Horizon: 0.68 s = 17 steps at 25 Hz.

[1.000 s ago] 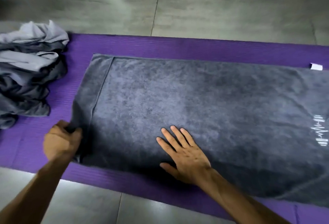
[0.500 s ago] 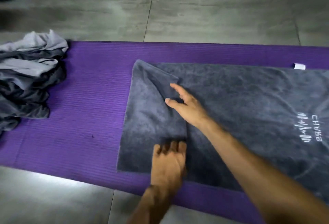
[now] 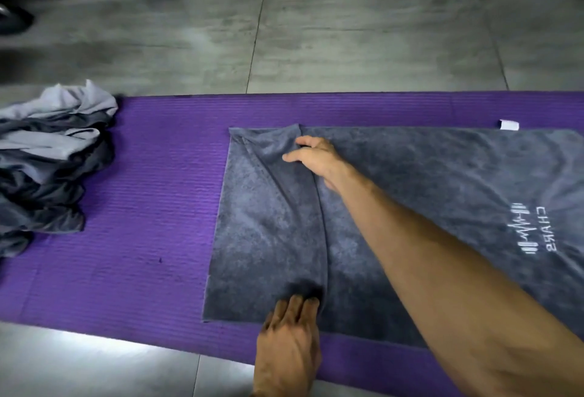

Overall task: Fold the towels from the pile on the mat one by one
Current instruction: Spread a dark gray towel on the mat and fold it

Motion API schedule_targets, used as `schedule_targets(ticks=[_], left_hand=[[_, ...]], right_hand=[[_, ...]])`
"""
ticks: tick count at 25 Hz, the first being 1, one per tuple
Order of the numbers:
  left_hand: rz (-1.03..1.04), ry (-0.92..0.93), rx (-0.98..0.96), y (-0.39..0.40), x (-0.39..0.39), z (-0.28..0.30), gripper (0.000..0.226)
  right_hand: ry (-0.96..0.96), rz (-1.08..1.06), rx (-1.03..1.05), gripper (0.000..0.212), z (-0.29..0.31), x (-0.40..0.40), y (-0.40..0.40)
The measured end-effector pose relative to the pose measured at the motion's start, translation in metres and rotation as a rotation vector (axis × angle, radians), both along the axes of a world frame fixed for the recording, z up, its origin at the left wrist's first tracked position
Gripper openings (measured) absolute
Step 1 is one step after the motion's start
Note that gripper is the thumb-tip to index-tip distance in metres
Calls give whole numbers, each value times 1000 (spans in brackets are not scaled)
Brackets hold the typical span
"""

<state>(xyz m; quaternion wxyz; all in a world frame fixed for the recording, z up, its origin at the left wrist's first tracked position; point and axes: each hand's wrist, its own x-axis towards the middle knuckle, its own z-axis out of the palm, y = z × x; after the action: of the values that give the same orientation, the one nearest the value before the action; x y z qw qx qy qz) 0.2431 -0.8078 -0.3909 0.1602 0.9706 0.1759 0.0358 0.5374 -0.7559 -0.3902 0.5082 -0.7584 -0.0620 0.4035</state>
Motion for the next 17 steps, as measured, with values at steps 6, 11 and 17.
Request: schedule_targets(ticks=[6,11,17], left_hand=[[-44,-59,-81,2,-5,-3,32],[-127,-224,-108,-12,3,6,33],[-194,-148,-222,-74,31,-2,28]], right_hand=[[161,26,50,60,6,-10,-5],[79,-212,214,50,-1,15,-55],[-26,-141,24,51,-3,51,-120]])
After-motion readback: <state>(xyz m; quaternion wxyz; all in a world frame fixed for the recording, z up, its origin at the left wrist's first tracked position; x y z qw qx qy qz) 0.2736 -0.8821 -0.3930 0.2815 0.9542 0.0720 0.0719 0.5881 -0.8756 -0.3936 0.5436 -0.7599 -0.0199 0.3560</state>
